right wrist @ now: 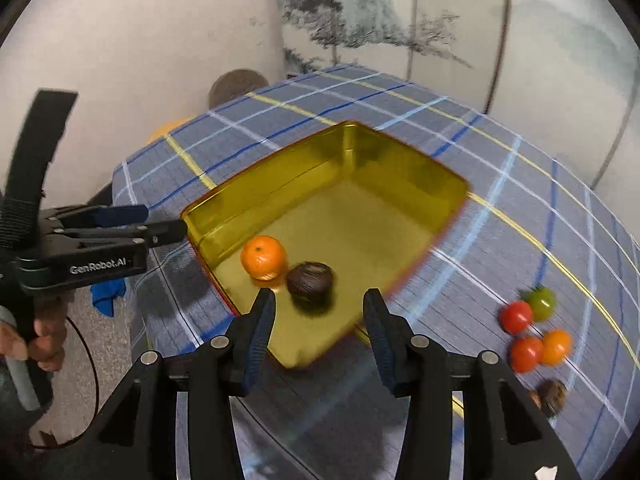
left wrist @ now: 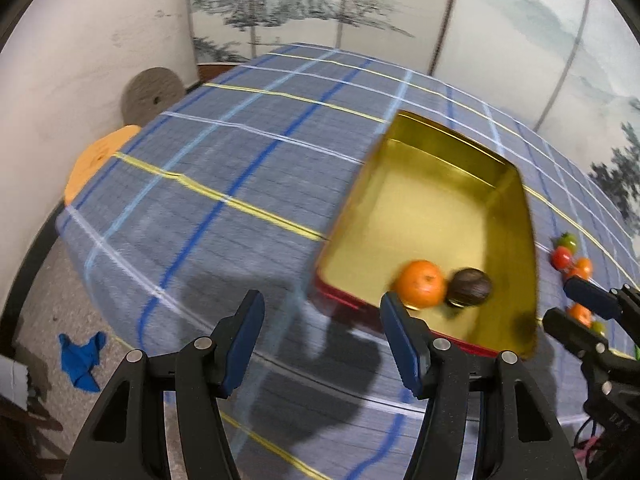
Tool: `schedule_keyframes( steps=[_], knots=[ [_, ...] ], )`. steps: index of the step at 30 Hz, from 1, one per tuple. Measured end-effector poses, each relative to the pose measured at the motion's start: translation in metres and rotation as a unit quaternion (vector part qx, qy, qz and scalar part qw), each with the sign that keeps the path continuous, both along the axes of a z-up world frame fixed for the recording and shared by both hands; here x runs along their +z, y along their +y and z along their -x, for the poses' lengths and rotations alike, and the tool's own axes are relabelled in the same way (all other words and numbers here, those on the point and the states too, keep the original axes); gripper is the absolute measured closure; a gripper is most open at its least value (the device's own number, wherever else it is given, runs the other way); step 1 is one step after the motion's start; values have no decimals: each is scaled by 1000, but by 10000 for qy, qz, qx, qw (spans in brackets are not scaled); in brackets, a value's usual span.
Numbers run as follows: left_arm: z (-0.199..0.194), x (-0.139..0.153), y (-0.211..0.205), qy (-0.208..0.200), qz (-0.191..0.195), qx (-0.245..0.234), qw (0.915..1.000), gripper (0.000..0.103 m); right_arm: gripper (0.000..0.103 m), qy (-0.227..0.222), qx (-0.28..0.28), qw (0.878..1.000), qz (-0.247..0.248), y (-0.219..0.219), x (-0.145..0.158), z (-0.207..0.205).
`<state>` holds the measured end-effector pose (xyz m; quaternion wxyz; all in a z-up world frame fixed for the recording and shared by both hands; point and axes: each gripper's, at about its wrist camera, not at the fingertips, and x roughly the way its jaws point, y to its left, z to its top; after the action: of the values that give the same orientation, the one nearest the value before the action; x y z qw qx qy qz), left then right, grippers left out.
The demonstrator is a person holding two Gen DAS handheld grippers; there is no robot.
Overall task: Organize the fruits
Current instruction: 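Withdraw both grippers from the tin back toward the fruit cluster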
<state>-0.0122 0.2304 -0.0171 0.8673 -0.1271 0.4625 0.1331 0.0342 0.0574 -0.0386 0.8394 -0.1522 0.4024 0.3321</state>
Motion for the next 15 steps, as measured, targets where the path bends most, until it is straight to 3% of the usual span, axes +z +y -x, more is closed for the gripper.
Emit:
schedule_keyframes(
  steps=[6,15],
  knots=[
    [-5,4,-39,-22,36,-472,9989,42,60,-84,-656,9978,-15,-61,7,3],
    [-11,6,-95,-24,-10,-1069,9943,42,60,94,-1670,9859,-38,-154,-11,6]
  ],
)
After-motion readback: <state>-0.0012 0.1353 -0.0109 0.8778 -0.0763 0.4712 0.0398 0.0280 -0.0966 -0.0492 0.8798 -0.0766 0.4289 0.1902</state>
